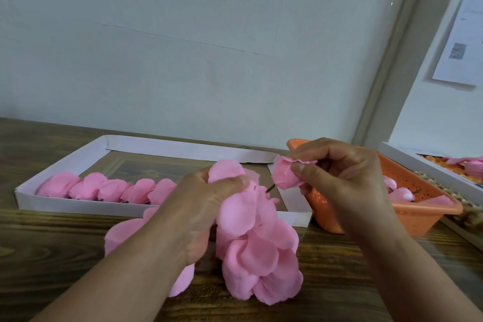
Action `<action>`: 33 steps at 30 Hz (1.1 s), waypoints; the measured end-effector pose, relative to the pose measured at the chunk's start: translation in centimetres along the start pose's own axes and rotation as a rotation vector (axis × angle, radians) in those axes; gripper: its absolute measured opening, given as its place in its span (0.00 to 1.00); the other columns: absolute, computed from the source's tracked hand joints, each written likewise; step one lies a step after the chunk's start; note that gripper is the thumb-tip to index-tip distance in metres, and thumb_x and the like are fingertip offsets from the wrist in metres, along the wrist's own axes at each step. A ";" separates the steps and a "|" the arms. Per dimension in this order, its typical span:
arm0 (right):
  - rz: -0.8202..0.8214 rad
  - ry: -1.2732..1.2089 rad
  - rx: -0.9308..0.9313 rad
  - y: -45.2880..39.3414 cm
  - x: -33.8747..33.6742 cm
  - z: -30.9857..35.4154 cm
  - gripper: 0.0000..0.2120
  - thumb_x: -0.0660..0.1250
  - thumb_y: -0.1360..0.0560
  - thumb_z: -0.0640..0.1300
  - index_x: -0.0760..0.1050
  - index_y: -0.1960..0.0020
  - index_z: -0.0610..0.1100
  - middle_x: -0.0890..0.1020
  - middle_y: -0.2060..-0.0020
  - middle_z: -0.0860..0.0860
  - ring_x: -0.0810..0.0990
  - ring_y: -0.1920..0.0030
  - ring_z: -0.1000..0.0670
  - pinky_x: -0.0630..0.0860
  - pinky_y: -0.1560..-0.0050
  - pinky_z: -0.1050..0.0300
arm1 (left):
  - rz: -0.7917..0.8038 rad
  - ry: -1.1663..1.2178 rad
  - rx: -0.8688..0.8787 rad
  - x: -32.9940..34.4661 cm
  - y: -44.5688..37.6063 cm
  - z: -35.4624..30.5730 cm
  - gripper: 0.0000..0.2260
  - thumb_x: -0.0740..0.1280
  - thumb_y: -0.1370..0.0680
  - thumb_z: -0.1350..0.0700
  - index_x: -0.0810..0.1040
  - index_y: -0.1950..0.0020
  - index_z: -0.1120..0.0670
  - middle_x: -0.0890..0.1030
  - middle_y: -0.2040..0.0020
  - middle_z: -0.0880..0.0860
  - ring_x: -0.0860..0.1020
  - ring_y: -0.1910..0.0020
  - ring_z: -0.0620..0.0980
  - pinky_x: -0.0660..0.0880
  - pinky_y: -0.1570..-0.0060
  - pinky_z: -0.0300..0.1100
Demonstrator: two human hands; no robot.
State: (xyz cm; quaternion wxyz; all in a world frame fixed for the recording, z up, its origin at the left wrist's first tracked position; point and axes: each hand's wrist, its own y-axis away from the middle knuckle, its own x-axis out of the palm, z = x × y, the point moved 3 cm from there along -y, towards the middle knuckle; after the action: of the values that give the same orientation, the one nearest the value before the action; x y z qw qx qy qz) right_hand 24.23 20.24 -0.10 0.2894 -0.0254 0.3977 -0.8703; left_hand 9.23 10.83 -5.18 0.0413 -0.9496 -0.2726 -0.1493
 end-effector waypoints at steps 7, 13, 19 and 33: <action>-0.014 -0.043 -0.048 0.3 0.3 0.9 0.10 0.70 0.33 0.27 0.80 0.65 0.41 0.83 0.64 0.48 0.80 0.67 0.50 0.76 0.71 0.61 | -0.021 0.057 -0.065 -0.1 0.0 0.9 0.07 0.65 0.23 0.63 0.80 0.47 0.59 0.84 0.53 0.61 0.83 0.58 0.59 0.78 0.57 0.53; 0.032 0.030 -0.078 0.4 0.8 1.1 0.07 0.69 0.33 0.33 0.80 0.63 0.43 0.84 0.63 0.49 0.80 0.66 0.51 0.76 0.69 0.59 | -0.084 -0.047 -0.047 0.2 0.3 0.9 0.08 0.65 0.21 0.53 0.80 0.47 0.55 0.84 0.54 0.56 0.82 0.55 0.55 0.79 0.51 0.52; 0.017 0.032 -0.072 0.3 0.5 1.0 0.07 0.69 0.34 0.34 0.80 0.62 0.46 0.84 0.63 0.51 0.81 0.64 0.52 0.76 0.68 0.61 | -0.137 -0.450 0.335 0.3 1.1 -1.6 0.13 0.59 0.19 0.53 0.76 0.60 0.41 0.78 0.64 0.41 0.74 0.69 0.27 0.68 0.69 0.23; -0.010 -0.037 -0.030 0.3 0.4 1.0 0.12 0.68 0.32 0.25 0.80 0.64 0.41 0.83 0.64 0.47 0.80 0.68 0.52 0.75 0.71 0.62 | 0.280 0.325 -0.311 0.9 0.4 0.7 0.23 0.53 0.19 0.45 0.75 0.35 0.58 0.79 0.40 0.64 0.75 0.36 0.61 0.70 0.37 0.52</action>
State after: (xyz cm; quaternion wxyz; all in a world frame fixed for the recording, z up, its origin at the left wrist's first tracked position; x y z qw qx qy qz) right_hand 24.31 19.20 0.29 0.2920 -0.0478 0.4052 -0.8650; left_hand 10.32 11.10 -5.56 -0.0415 -0.9365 -0.1022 -0.3328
